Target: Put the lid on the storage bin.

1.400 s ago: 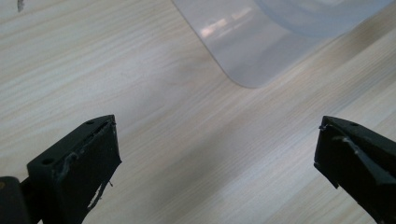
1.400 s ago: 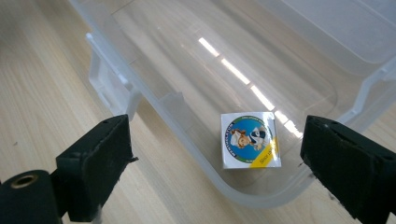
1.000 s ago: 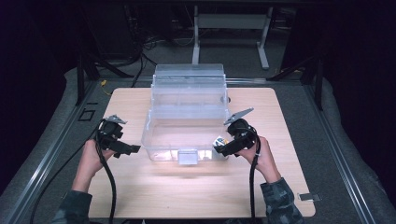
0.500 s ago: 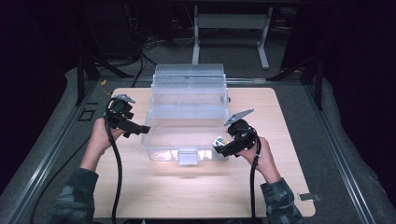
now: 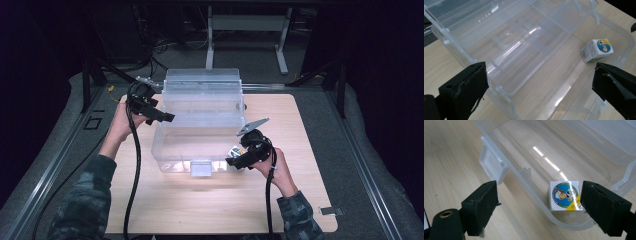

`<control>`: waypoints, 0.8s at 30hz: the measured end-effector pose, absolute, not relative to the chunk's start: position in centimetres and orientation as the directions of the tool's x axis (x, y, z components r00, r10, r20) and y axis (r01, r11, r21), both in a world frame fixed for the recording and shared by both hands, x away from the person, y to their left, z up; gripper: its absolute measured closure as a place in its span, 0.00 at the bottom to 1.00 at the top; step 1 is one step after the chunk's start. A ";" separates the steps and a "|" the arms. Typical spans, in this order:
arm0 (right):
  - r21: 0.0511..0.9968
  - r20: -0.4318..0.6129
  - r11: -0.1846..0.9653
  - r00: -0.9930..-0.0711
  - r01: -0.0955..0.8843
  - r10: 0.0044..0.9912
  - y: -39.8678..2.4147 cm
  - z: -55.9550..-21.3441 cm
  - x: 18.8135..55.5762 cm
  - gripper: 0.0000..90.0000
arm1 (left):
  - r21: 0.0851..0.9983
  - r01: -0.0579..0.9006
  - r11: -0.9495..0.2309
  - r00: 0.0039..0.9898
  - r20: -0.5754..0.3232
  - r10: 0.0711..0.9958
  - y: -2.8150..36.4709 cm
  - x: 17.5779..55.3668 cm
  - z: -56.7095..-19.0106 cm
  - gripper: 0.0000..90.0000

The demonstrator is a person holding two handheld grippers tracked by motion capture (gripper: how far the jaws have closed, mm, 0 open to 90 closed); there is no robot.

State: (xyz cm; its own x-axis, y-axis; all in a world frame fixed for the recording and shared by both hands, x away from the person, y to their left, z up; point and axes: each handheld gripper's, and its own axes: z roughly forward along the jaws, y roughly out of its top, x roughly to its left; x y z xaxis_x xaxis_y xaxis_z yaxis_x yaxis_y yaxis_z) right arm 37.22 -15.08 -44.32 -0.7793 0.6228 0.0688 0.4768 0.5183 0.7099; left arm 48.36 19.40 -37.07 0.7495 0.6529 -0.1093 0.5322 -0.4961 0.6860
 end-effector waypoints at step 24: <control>0.650 0.051 0.588 -0.799 0.482 0.599 -14.0 -45.0 37.0 0.24 | 0.676 0.565 -0.472 0.719 -0.124 0.684 15.2 55.9 -38.8 0.12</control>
